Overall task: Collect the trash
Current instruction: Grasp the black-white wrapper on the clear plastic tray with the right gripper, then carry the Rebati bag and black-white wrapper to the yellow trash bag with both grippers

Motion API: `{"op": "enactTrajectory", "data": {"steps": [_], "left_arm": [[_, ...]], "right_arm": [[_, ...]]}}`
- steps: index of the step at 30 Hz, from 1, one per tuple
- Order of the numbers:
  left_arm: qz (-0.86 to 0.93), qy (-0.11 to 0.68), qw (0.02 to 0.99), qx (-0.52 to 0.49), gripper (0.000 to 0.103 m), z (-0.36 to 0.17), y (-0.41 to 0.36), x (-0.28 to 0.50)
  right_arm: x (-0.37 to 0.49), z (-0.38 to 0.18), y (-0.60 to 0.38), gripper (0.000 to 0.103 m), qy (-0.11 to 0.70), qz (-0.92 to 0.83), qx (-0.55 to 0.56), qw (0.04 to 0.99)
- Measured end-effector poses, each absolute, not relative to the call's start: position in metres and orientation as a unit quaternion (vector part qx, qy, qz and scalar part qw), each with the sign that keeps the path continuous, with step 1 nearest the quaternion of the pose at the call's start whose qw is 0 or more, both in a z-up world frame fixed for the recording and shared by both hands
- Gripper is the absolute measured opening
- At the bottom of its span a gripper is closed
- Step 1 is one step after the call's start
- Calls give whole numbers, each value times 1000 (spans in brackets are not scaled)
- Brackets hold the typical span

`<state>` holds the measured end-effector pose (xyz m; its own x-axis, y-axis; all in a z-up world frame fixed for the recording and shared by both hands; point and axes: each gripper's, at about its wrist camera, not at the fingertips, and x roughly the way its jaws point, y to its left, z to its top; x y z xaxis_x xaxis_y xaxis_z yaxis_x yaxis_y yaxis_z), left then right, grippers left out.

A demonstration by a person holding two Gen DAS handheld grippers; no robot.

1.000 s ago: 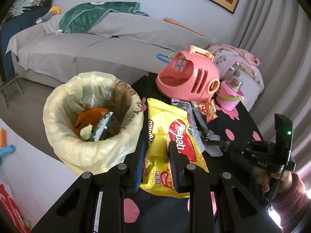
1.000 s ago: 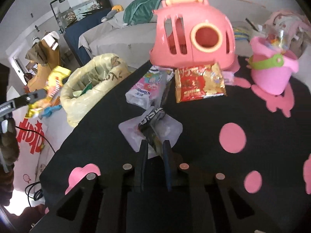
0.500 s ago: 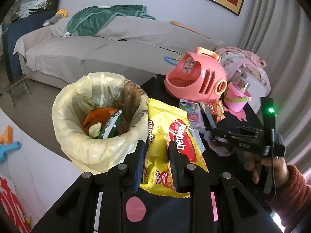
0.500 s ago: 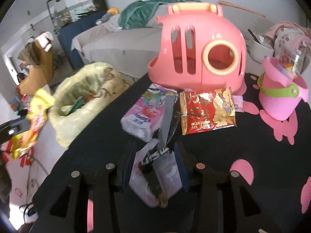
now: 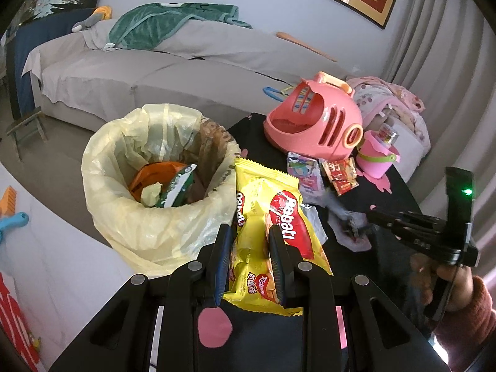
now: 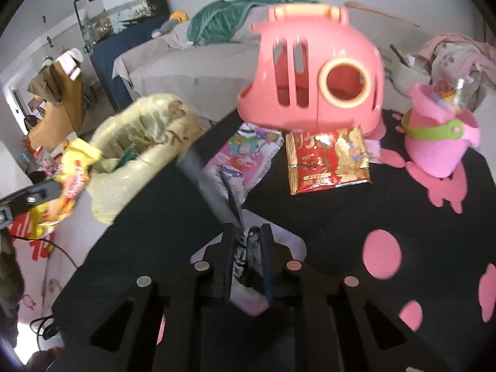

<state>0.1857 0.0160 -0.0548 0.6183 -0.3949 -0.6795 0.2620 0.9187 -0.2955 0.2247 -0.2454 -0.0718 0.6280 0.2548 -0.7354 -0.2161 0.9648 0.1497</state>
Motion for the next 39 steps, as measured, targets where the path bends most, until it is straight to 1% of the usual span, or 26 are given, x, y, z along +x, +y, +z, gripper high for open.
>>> {"op": "enactTrajectory", "data": {"steps": [5, 10, 11, 12, 14, 17, 23, 25, 26, 27, 29, 33, 39], "left_arm": [[-194, 397, 893, -87, 26, -54, 9, 179], [-196, 401, 891, -86, 26, -56, 2, 175], [-196, 403, 890, -85, 26, -57, 1, 174], [-196, 404, 889, -84, 26, -58, 0, 174], [-195, 409, 888, -82, 26, -61, -2, 174], [-193, 416, 885, -82, 26, -66, -3, 175], [-195, 428, 879, -80, 26, -75, -8, 179], [-194, 433, 877, -81, 26, -79, -9, 180], [-195, 435, 875, -81, 26, -81, -9, 181], [-195, 436, 875, -81, 26, -82, -10, 182], [-197, 439, 873, -82, 26, -84, -12, 183], [-201, 443, 870, -80, 26, -86, -18, 183], [-206, 432, 875, -78, 26, -78, -21, 180]], "right_arm": [[202, -51, -255, 15, 391, 132, 35, 910], [199, -49, -256, 16, 381, 131, 19, 915], [201, -51, -254, 22, 379, 140, 16, 915], [204, -54, -251, 30, 378, 148, 6, 914], [211, -63, -243, 33, 382, 153, -17, 911], [229, -78, -232, 33, 397, 155, -42, 904], [262, -107, -233, 33, 437, 128, -20, 890], [258, -109, -235, 35, 440, 133, -3, 888], [253, -109, -235, 33, 442, 140, 2, 886], [247, -110, -235, 30, 443, 146, 3, 885], [233, -111, -238, 29, 444, 148, 7, 884], [208, -111, -256, 27, 444, 153, 52, 882], [185, -82, -271, 27, 407, 142, 61, 900]]}}
